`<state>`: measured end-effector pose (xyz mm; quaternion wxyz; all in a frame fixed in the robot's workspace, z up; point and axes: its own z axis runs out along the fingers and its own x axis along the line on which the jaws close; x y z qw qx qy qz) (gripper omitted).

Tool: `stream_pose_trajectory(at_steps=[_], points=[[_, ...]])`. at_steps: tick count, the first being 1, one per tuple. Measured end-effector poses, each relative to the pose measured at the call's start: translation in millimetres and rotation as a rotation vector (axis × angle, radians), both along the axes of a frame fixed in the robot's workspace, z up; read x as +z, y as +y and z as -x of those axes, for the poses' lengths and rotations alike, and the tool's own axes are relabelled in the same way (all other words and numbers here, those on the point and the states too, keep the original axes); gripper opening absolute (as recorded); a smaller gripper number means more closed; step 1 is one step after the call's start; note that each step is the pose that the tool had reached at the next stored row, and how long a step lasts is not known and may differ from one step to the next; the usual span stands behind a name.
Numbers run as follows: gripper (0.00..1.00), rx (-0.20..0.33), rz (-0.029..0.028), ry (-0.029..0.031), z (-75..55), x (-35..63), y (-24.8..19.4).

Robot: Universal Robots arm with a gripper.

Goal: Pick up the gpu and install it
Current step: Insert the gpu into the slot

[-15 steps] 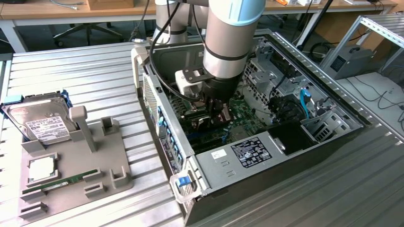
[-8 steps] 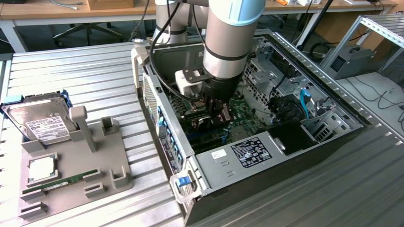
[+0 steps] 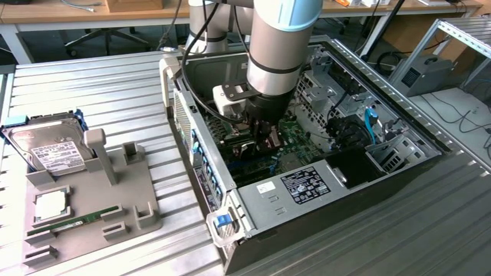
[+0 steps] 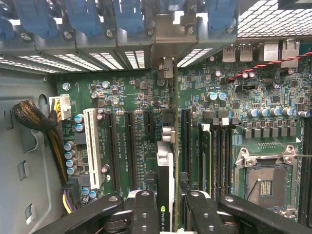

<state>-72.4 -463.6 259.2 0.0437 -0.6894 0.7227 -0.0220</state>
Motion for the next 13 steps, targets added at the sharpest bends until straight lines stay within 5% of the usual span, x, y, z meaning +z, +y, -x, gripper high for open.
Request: stream_pose_trajectory(at_steps=[13], points=[[0.27,0.0,0.0001,0.0001,0.0,1.0,0.0]])
